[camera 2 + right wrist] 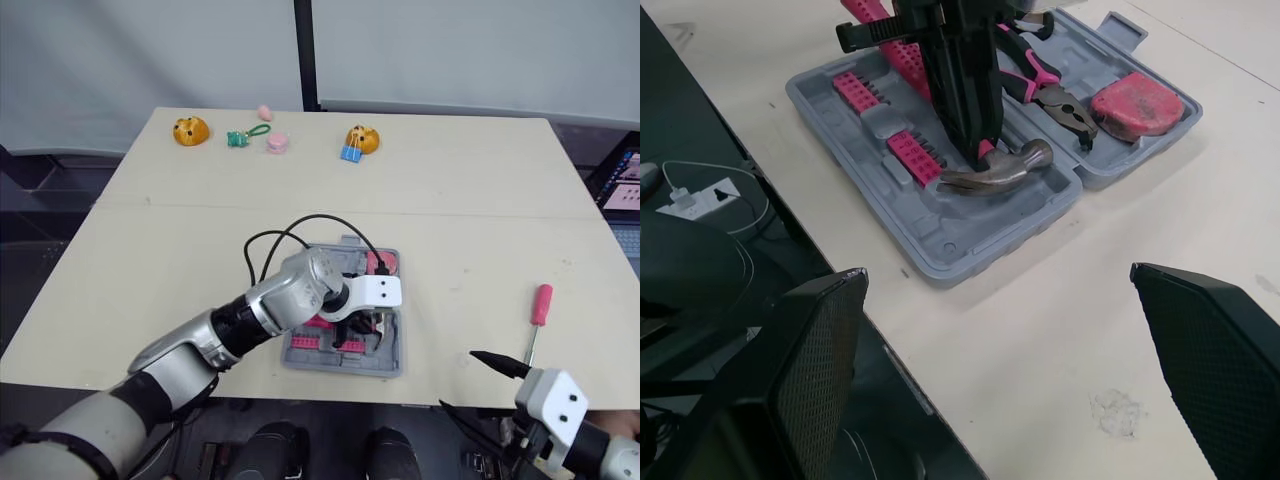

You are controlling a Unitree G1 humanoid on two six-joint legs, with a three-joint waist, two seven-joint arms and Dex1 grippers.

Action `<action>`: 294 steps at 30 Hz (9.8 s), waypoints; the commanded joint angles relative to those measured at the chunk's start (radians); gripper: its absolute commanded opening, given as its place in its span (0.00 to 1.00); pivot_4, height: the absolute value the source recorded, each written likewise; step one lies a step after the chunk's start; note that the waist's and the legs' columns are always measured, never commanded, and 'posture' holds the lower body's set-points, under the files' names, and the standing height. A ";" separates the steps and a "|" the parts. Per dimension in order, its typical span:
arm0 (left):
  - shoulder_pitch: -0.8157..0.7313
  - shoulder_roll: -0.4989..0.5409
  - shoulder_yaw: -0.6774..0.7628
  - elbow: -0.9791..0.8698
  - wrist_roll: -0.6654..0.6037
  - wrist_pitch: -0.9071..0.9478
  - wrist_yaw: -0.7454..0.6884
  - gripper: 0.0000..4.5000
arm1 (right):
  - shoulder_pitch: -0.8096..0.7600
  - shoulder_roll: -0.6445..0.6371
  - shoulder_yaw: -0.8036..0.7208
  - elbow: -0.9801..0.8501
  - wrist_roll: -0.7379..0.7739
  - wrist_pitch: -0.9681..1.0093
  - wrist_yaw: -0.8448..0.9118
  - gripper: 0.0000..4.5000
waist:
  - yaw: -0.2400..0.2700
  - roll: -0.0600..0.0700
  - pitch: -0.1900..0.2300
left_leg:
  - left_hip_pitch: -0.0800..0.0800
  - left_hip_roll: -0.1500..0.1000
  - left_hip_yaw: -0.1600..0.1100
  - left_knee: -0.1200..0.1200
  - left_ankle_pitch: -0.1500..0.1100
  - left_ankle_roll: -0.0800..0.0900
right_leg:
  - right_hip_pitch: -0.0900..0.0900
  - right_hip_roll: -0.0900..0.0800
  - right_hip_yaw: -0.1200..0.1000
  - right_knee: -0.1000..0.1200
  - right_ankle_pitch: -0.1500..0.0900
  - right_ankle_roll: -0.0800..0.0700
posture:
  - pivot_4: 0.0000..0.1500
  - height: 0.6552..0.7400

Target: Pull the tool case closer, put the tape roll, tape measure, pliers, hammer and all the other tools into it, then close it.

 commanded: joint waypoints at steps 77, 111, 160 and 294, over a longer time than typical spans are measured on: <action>0.476 0.187 0.476 0.079 -0.224 -0.890 -0.048 0.01 | -0.089 0.023 -0.010 -0.020 -0.014 0.022 -0.028 1.00 | -0.002 0.004 -0.002 | 0.002 -0.001 0.001 0.001 0.000 0.000 | 0.000 0.000 0.000 0.004 0.000 0.000 | 1.00 0.15; 0.485 0.190 0.370 0.197 -0.067 -0.836 -0.010 0.01 | -0.049 0.023 -0.057 -0.047 0.001 0.037 -0.034 1.00 | 0.002 0.004 -0.010 | 0.003 -0.001 0.000 0.000 -0.001 0.001 | 0.002 0.000 0.000 0.002 0.000 0.000 | 1.00 0.15; 0.525 0.160 0.349 0.254 -0.069 -0.931 0.013 0.01 | -0.070 0.018 -0.072 -0.047 0.000 0.059 -0.026 1.00 | 0.002 0.004 -0.031 | 0.005 0.000 -0.001 -0.001 -0.006 0.004 | 0.006 -0.001 0.000 -0.006 0.000 0.000 | 1.00 0.15; 1.152 0.606 1.011 -0.621 -0.693 -0.795 -0.150 0.99 | -1.337 -0.252 0.057 0.870 -0.096 1.486 -0.710 1.00 | -0.039 0.021 0.003 | -0.004 0.001 0.001 -0.003 -0.003 0.002 | -0.005 0.000 0.001 -0.004 0.000 -0.001 | 1.00 0.15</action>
